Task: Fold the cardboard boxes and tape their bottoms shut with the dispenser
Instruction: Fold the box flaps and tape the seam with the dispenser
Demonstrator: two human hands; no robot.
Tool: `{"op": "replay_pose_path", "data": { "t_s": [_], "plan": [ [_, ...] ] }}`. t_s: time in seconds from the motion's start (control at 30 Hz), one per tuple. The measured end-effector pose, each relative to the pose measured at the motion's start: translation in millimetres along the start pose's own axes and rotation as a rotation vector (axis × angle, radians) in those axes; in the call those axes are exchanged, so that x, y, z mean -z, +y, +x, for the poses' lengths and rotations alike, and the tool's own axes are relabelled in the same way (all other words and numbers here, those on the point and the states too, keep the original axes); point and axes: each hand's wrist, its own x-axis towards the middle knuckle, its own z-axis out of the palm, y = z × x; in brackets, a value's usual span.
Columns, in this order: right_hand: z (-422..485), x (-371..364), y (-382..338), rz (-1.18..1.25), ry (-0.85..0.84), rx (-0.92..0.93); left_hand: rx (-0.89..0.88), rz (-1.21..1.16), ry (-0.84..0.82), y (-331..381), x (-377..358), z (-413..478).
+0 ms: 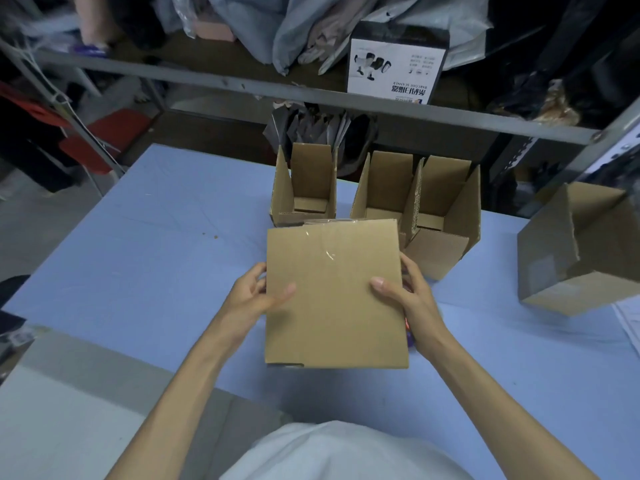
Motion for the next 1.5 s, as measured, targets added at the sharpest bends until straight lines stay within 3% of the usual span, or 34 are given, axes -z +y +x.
{"op": "replay_pose_path", "data": {
  "t_s": [0.07, 0.2, 0.3, 0.4, 0.63, 0.8, 1.0, 1.1, 1.17, 1.27, 1.4, 1.5],
  "plan": [
    [3.7, -2.5, -6.7, 0.053, 0.009, 0.005, -0.010, 0.031, -0.076, -7.4, 3.7, -12.5],
    [-1.6, -10.6, -13.7, -0.142, 0.028, 0.094, -0.045, -0.188, 0.148, -17.8, -5.3, -20.5],
    [-14.4, -15.8, -16.5, -0.322, -0.085, 0.293, -0.113, -0.284, 0.269, -14.9, -7.1, -20.0],
    [-22.7, -13.5, -18.1, -0.382, -0.193, 0.381, -0.172, -0.294, 0.301, -5.7, -6.3, -24.3],
    [-34.5, 0.6, -25.9, -0.435, -0.120, 0.439, -0.277, -0.166, 0.235, 8.9, -11.9, -49.7],
    [-44.7, -3.7, -26.8, -0.380, -0.111, 0.357, -0.344, 0.012, 0.215, 9.6, -9.2, -58.7],
    [-35.8, -12.1, -22.2, -0.376, 0.014, 0.212, -0.271, -0.134, 0.131, 0.9, -15.0, -44.1],
    [-30.7, -10.7, -18.7, -0.419, 0.024, 0.197, -0.202, -0.105, 0.242, 0.2, -16.9, -34.3],
    [-28.4, -5.7, -17.9, -0.457, -0.043, 0.223, -0.177, -0.043, 0.360, 1.5, -16.0, -26.4],
    [-25.9, 2.9, -11.3, -0.609, -0.161, 0.343, -0.149, -0.092, 0.385, 4.5, -9.7, -16.4],
    [-22.9, 2.7, 2.1, -0.821, -0.100, 0.544, -0.066, -0.017, 0.384, 7.3, -11.2, -9.7],
    [-21.4, 3.0, 13.6, -0.758, -0.078, 0.474, -0.089, 0.111, 0.341, 9.9, -13.7, -11.3]
  ]
}}
